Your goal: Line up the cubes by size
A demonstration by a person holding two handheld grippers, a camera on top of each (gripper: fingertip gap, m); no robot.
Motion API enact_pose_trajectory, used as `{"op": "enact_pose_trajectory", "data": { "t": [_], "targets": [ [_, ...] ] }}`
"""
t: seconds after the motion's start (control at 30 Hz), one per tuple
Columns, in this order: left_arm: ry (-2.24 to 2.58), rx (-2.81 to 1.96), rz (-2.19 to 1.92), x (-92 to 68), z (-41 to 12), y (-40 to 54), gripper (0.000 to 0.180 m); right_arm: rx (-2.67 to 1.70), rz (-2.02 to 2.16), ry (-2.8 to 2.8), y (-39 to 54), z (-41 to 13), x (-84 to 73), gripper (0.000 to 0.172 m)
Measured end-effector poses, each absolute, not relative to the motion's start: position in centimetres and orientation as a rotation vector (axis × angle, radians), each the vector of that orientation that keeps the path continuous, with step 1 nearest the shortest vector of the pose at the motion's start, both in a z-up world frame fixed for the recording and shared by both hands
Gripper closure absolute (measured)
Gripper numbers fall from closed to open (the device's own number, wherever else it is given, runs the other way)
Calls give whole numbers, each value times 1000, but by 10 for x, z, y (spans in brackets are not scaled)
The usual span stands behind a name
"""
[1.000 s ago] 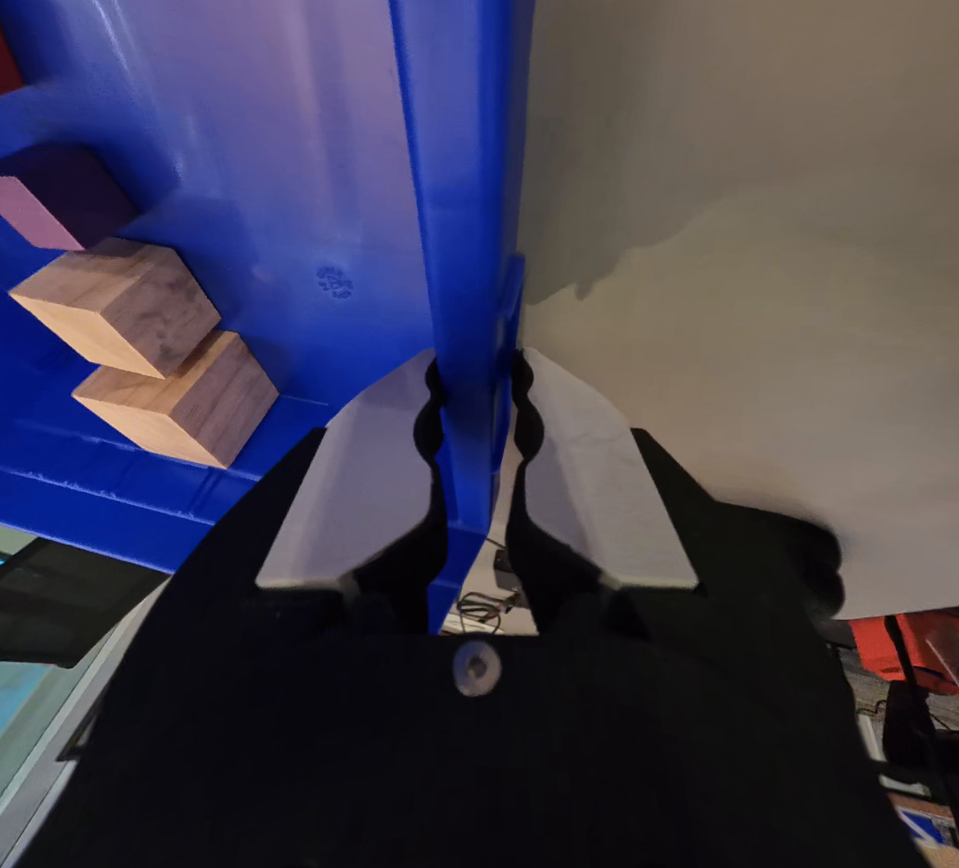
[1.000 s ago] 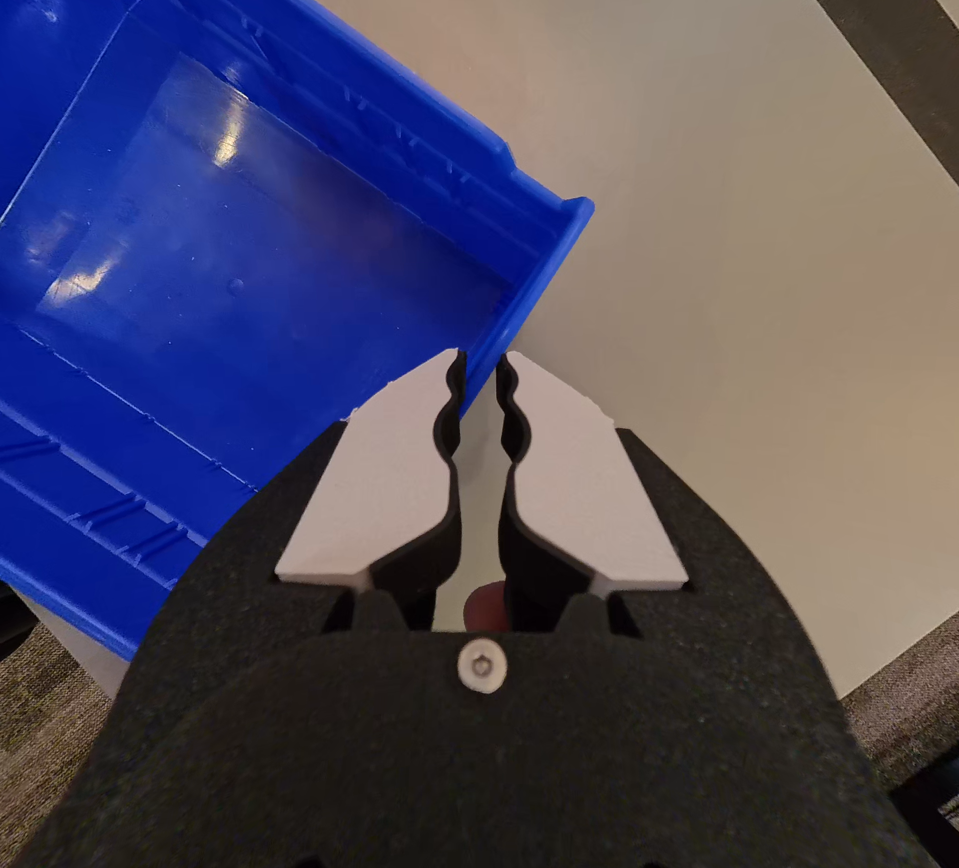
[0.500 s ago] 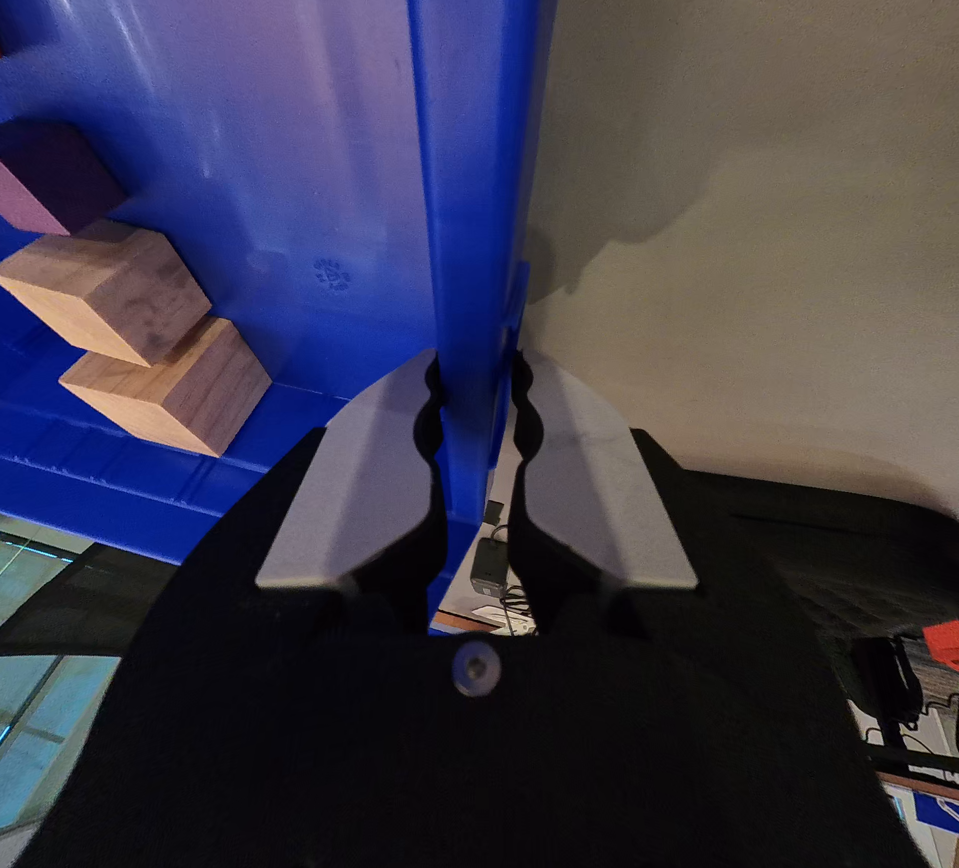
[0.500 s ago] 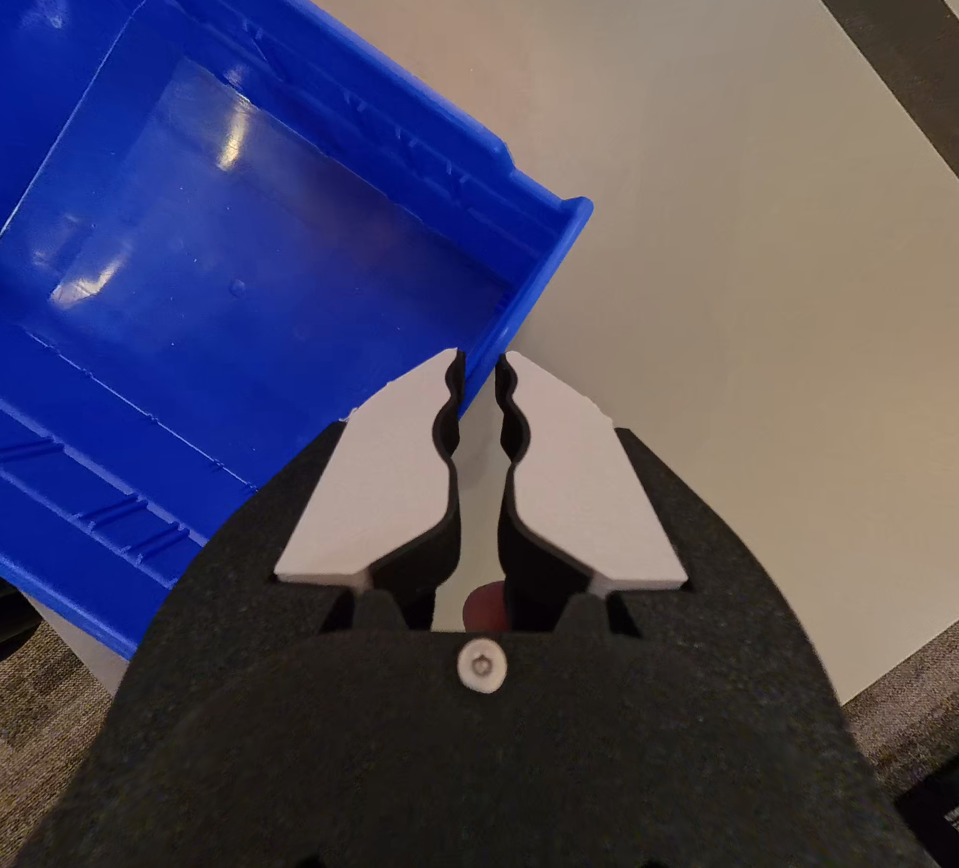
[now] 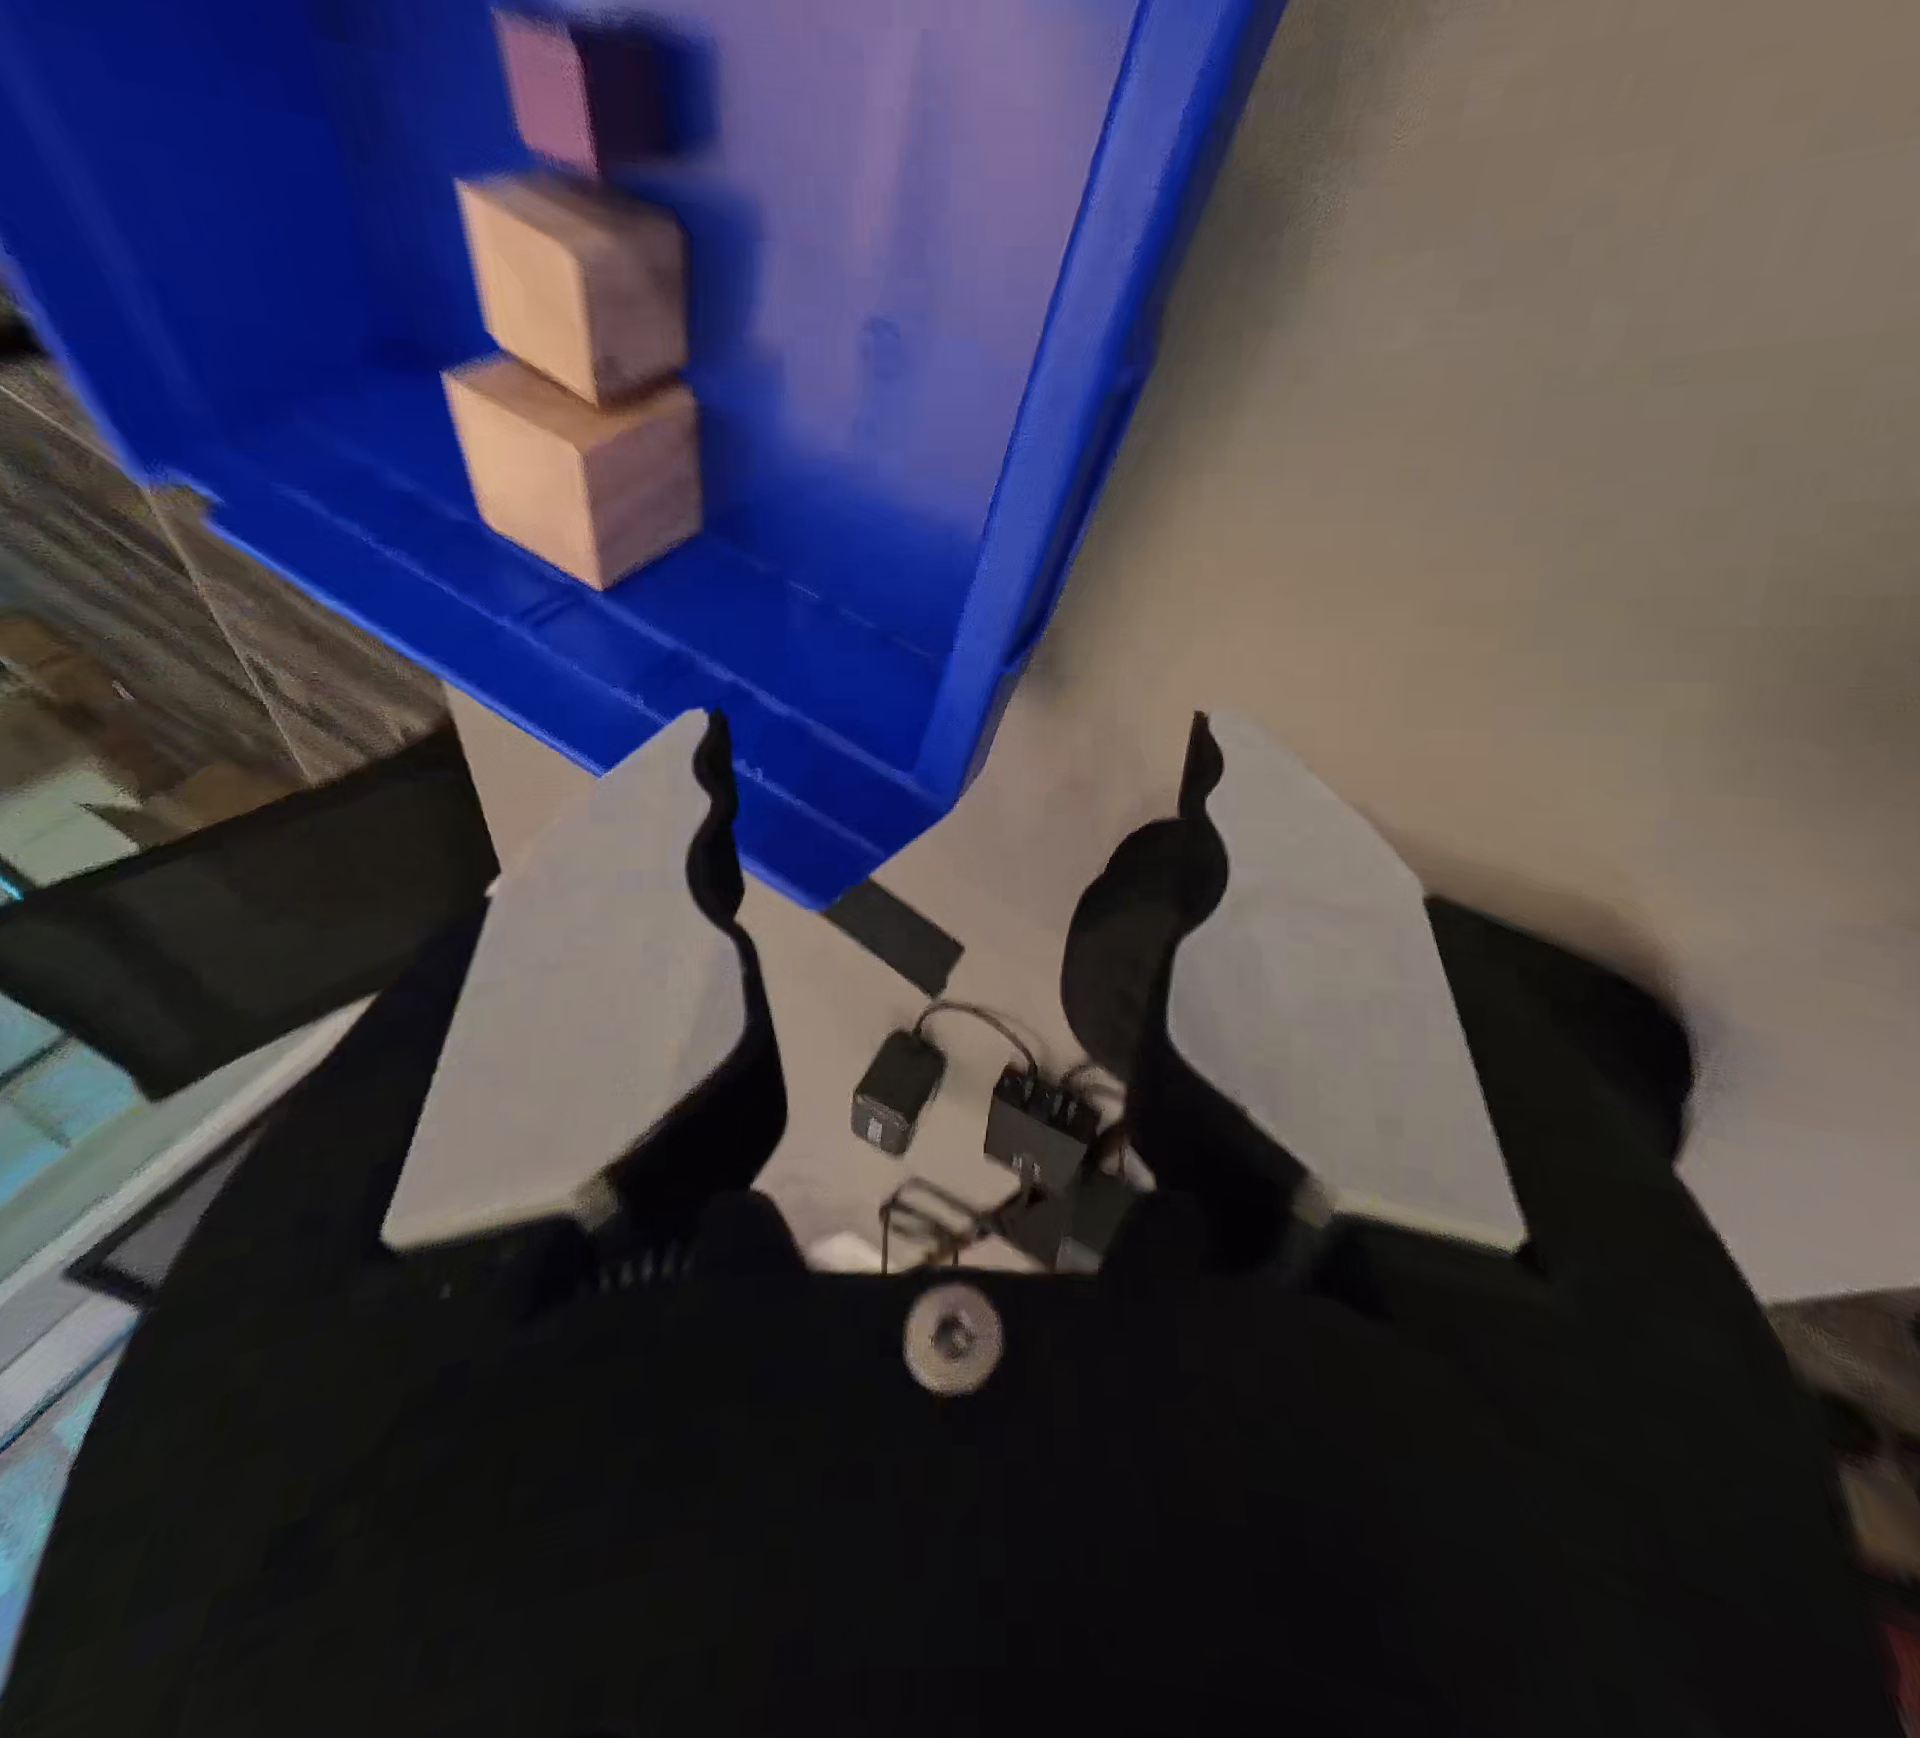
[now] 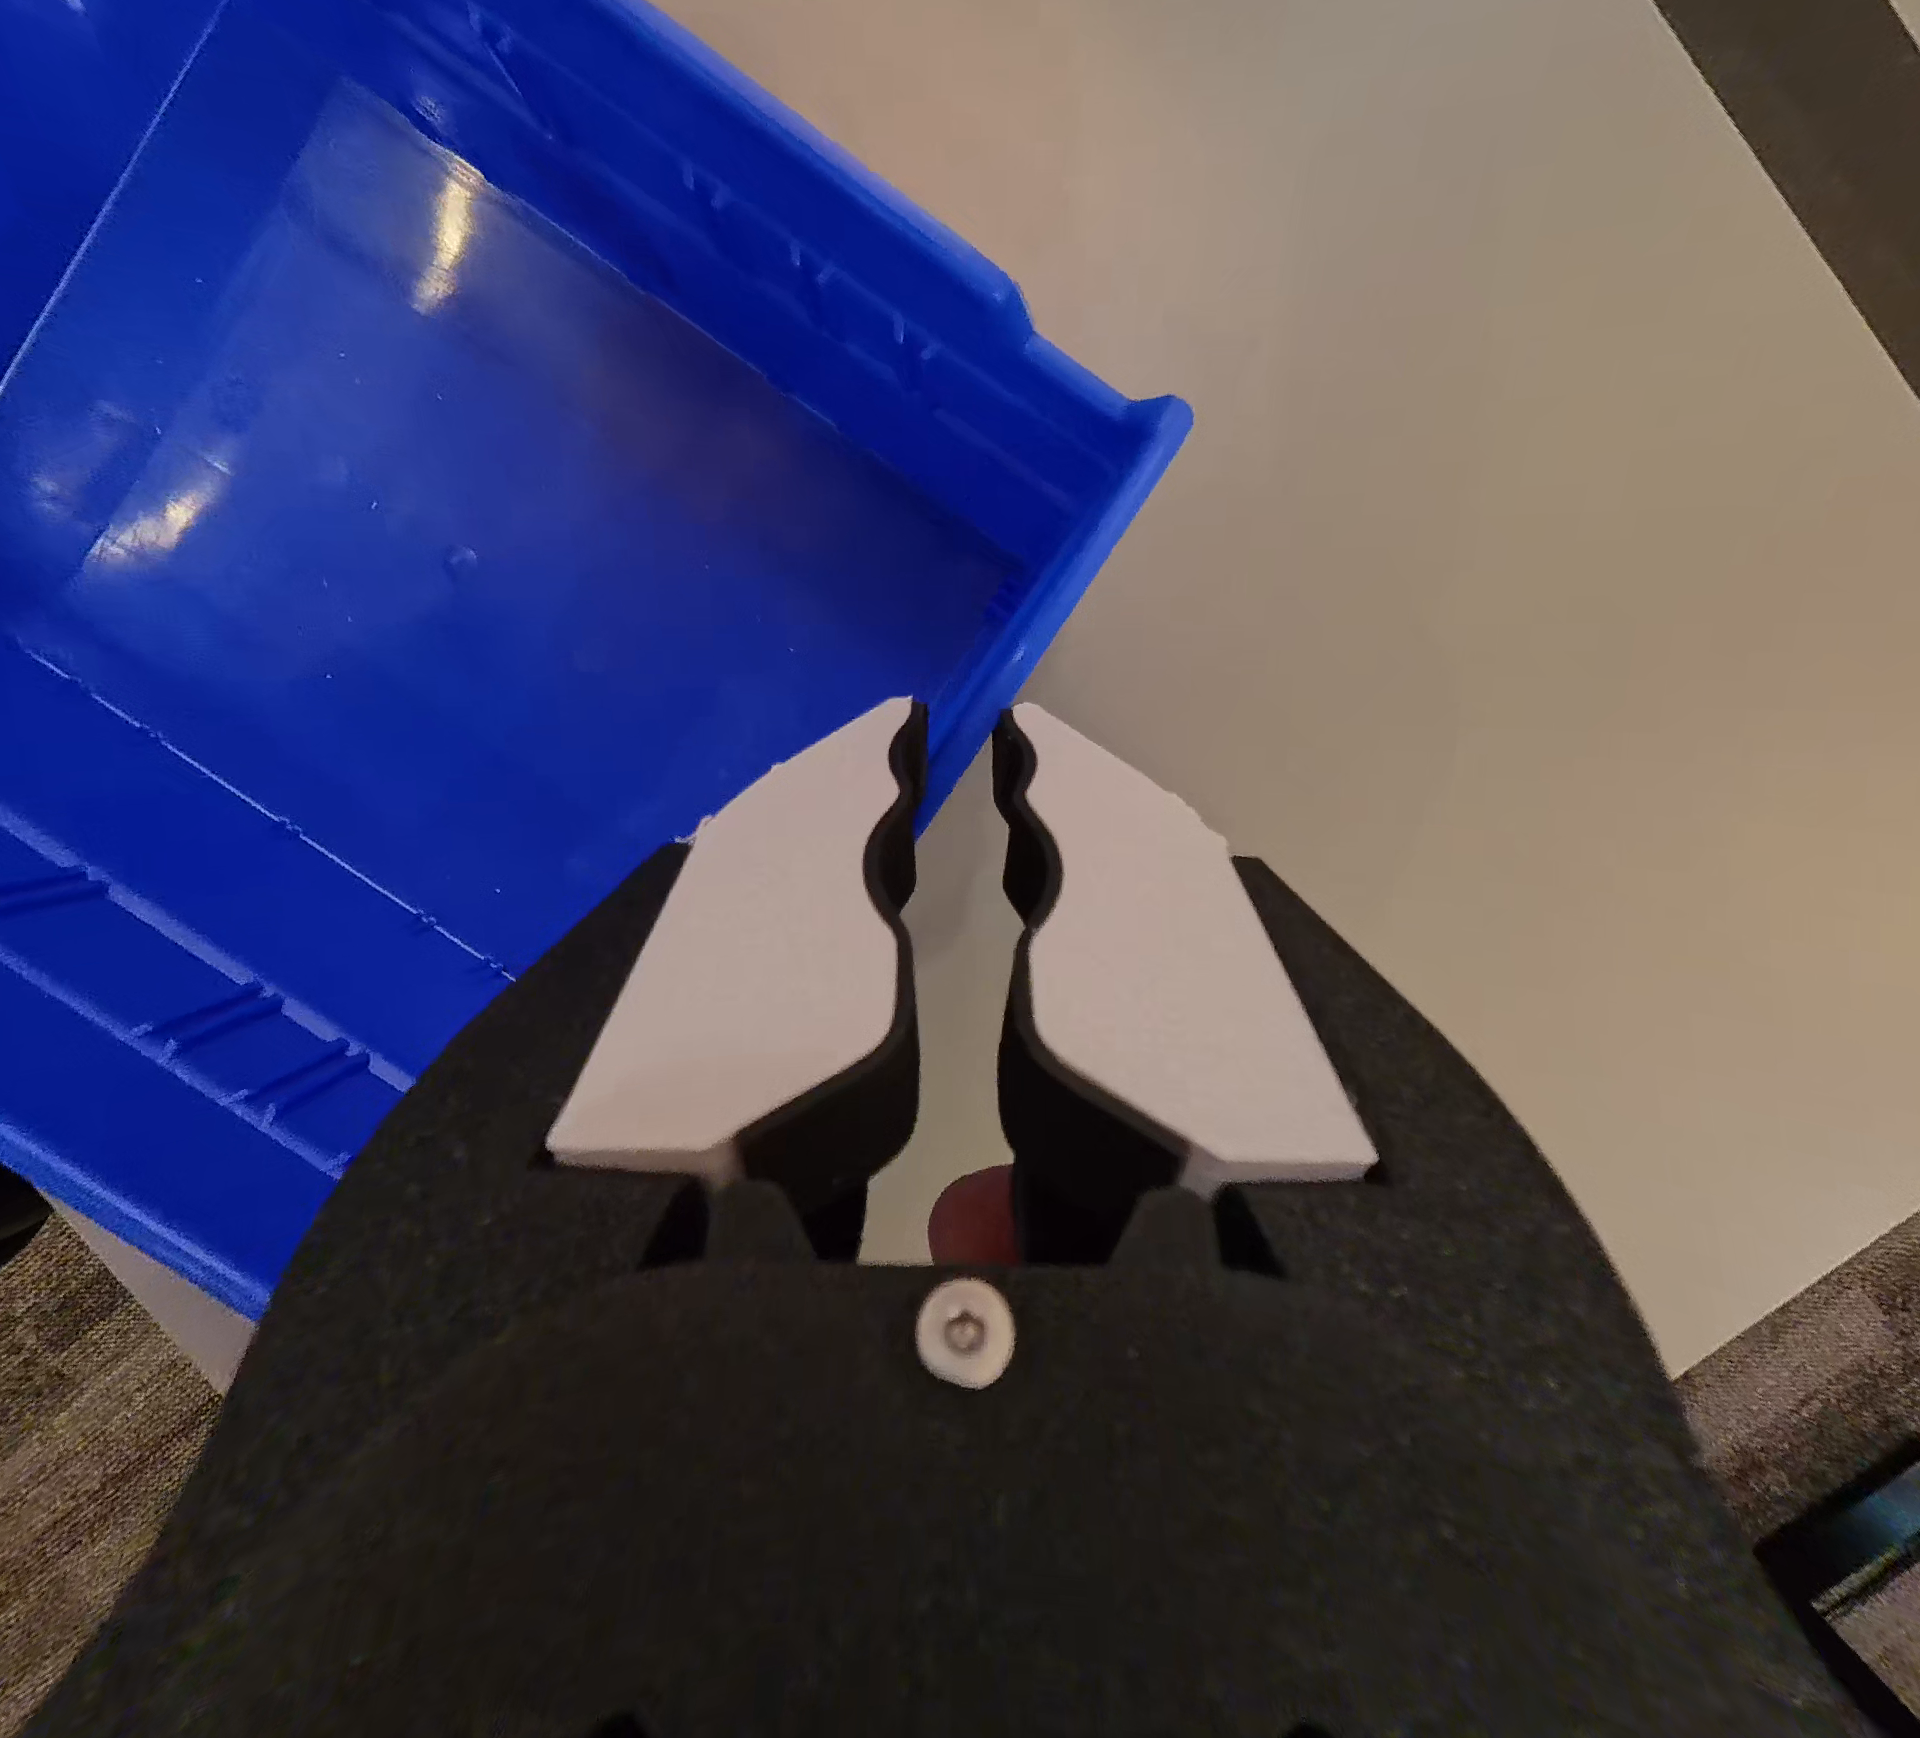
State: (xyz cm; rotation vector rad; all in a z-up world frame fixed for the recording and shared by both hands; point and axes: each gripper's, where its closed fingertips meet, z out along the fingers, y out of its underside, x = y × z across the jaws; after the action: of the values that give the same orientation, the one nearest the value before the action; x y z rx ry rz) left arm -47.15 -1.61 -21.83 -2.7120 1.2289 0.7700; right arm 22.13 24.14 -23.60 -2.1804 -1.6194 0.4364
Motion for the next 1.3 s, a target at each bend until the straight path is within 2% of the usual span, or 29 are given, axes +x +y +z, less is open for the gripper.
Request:
{"op": "enact_pose_trajectory", "data": {
  "t": [0.13,0.23,0.27,0.47,0.57,0.7,0.83,1.07,1.3],
  "targets": [
    [1310,-2519,718,-395,-204,-8,107,-2171,403,-1614,242,-235,221,158],
    [1422,-2450,657,-348,-229,-8,111,-2176,204,-1547,250,-229,231,134],
    [1444,-2437,615,-334,-240,-10,113,-2149,148,-1537,246,-222,231,133],
    [1475,-2462,482,-303,-297,-18,115,-1972,395,-1555,127,-177,136,130],
    [1465,-2476,470,-302,-306,-20,114,-1930,471,-1673,66,-195,78,128],
    [1440,-2477,451,-301,-308,-20,114,-2000,399,-1806,37,-249,32,123],
    [1448,-2477,439,-303,-314,-25,118,-2098,232,-1898,38,-292,23,124],
    [1438,-2467,422,-306,-314,-28,119,-2062,132,-2054,36,-293,34,135],
    [1420,-2478,398,-307,-314,-28,119,-2089,-65,-2141,66,-293,115,150]
  ]
}}
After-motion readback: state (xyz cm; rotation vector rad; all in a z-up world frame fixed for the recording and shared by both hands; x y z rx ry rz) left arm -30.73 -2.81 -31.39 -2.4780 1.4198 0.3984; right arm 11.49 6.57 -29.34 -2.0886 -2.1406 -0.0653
